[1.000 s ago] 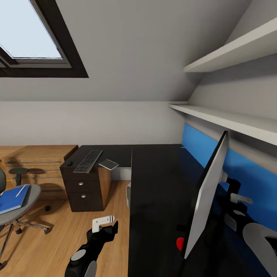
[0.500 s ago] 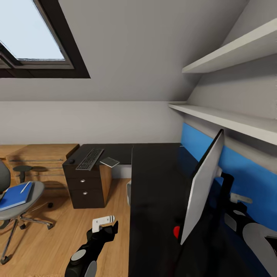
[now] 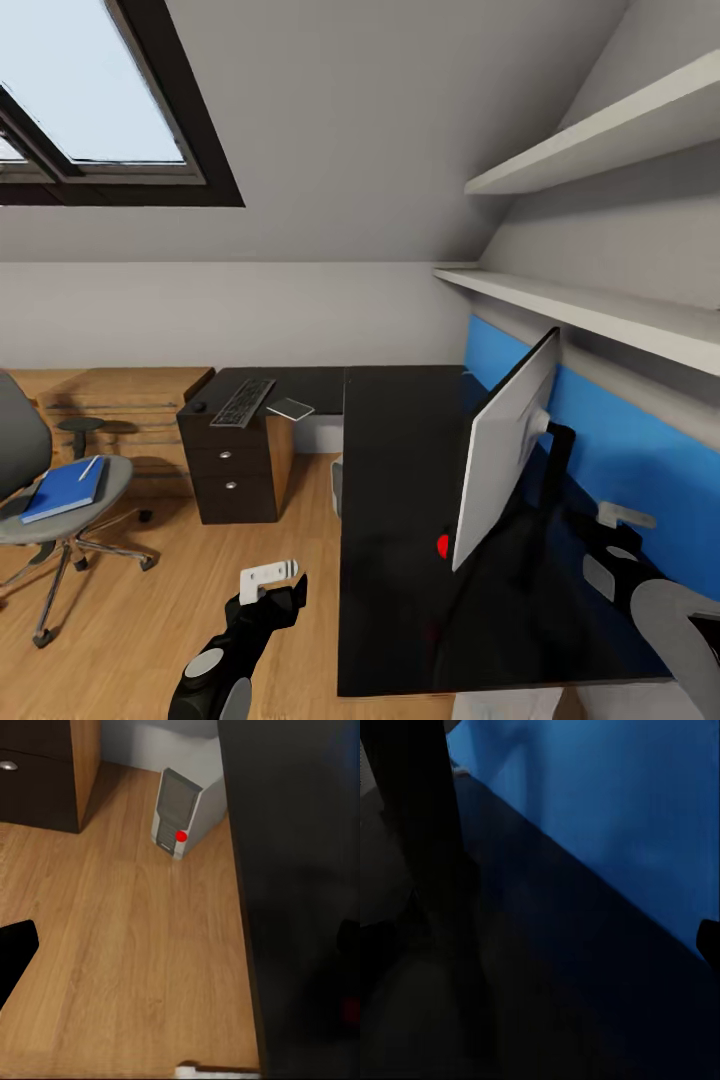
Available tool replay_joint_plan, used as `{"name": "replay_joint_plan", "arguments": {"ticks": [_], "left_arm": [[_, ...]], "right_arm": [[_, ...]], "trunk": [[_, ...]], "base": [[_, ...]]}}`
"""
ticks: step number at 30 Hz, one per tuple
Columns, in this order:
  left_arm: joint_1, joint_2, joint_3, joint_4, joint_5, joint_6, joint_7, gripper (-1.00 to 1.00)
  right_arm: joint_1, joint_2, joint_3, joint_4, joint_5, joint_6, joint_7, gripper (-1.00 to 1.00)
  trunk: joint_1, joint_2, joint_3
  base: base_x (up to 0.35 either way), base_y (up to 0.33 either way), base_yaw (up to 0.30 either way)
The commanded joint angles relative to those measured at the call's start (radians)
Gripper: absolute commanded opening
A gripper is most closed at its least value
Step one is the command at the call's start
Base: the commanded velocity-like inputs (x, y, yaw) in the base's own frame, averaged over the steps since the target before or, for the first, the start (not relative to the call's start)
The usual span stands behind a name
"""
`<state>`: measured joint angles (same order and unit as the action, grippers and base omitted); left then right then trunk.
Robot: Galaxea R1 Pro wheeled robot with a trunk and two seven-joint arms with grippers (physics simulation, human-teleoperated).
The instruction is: In the bedroom, organize the workspace by keeping the computer under the desk, ensuring the monitor is on the desk, placing the keyboard on the desk next to the monitor, placing the mouse on the desk next to the keyboard, moving the folder from the swivel chair onto the desk next to the mouse, stacking the notebook on top of the folder with the pen on top of the notebook, and positioning the swivel chair next to the desk.
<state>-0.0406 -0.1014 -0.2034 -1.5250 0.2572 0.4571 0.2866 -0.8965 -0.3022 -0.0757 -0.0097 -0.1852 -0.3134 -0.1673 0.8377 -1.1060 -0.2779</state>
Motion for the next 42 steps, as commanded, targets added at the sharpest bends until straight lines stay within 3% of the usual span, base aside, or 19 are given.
{"name": "replay_joint_plan", "arguments": {"ticks": [1, 9, 14, 20, 21, 24, 28, 29, 31, 34, 35, 40, 42], "left_arm": [[-0.001, 0.0, -0.001, 0.0, 0.011, 0.005, 0.009, 1.0], [-0.001, 0.0, 0.0, 0.038, 0.01, 0.006, 0.009, 1.0], [-0.001, 0.0, 0.0, 0.043, 0.01, 0.006, 0.009, 1.0], [-0.001, 0.0, 0.0, 0.046, 0.009, 0.005, 0.009, 1.0], [-0.001, 0.0, -0.001, 0.046, 0.009, 0.005, 0.009, 1.0], [-0.001, 0.0, -0.001, 0.046, 0.008, 0.005, 0.009, 1.0], [-0.001, 0.0, -0.004, 0.047, 0.008, 0.004, 0.009, 1.0], [-0.001, -0.001, -0.006, 0.047, 0.008, 0.004, 0.009, 1.0], [-0.001, -0.001, -0.007, 0.048, 0.008, 0.003, 0.009, 1.0], [-0.001, -0.002, -0.008, 0.051, 0.007, 0.003, 0.009, 1.0], [-0.001, -0.002, -0.009, 0.057, 0.007, 0.003, 0.009, 1.0], [-0.001, -0.003, -0.01, 0.067, 0.007, 0.002, 0.009, 1.0], [-0.001, -0.002, -0.009, 0.069, 0.006, 0.002, 0.009, 1.0]], "right_arm": [[-0.001, 0.001, -0.007, 0.001, -0.001, -0.011, 0.002, 1.0], [-0.003, 0.041, -0.009, -0.017, -0.004, -0.006, 0.003, 1.0], [-0.003, 0.051, -0.014, -0.06, -0.007, 0.033, 0.004, 1.0], [0.0, 0.077, -0.02, -0.144, -0.015, 0.159, 0.005, 1.0], [0.009, 0.093, -0.02, -0.182, -0.016, 0.195, 0.005, 1.0], [0.044, 0.108, -0.021, -0.264, -0.016, 0.238, 0.004, 1.0], [0.197, 0.121, -0.021, -0.575, -0.016, 0.381, -0.005, 1.0], [0.279, 0.13, -0.021, -0.735, -0.015, 0.459, -0.017, 1.0], [0.365, 0.145, -0.021, -0.896, -0.015, 0.533, -0.042, 1.0], [0.478, 0.177, -0.021, -1.09, -0.012, 0.608, -0.099, 1.0], [0.531, 0.2, -0.02, -1.182, -0.01, 0.637, -0.141, 1.0], [0.604, 0.257, -0.009, -1.316, -0.002, 0.675, -0.234, 1.0], [0.62, 0.276, 0.014, -1.344, 0.016, 0.679, -0.259, 1.0]], "trunk": [[-0.001, -0.001, -0.001], [-0.001, -0.001, -0.001], [-0.001, -0.001, -0.001], [-0.001, -0.001, -0.001], [-0.001, -0.001, -0.001], [-0.001, -0.001, -0.001], [-0.001, -0.001, -0.001], [-0.001, -0.001, -0.001], [-0.001, -0.001, -0.001], [-0.001, -0.001, -0.001], [-0.001, -0.001, -0.001], [-0.001, -0.001, -0.001], [-0.001, -0.001, -0.001]], "base": [[-0.332, 0.067, 0.0], [-0.333, 0.09, 0.0], [-0.329, 0.1, 0.0], [-0.172, 0.048, 0.0], [-0.041, 0.011, 0.0], [-0.023, 0.006, 0.0], [-0.007, 0.002, 0.0], [-0.003, 0.001, 0.0], [-0.002, 0.001, 0.0], [-0.001, 0.0, 0.0], [-0.001, 0.006, 0.0], [0.0, 0.088, 0.0], [0.0, 0.242, 0.0]]}}
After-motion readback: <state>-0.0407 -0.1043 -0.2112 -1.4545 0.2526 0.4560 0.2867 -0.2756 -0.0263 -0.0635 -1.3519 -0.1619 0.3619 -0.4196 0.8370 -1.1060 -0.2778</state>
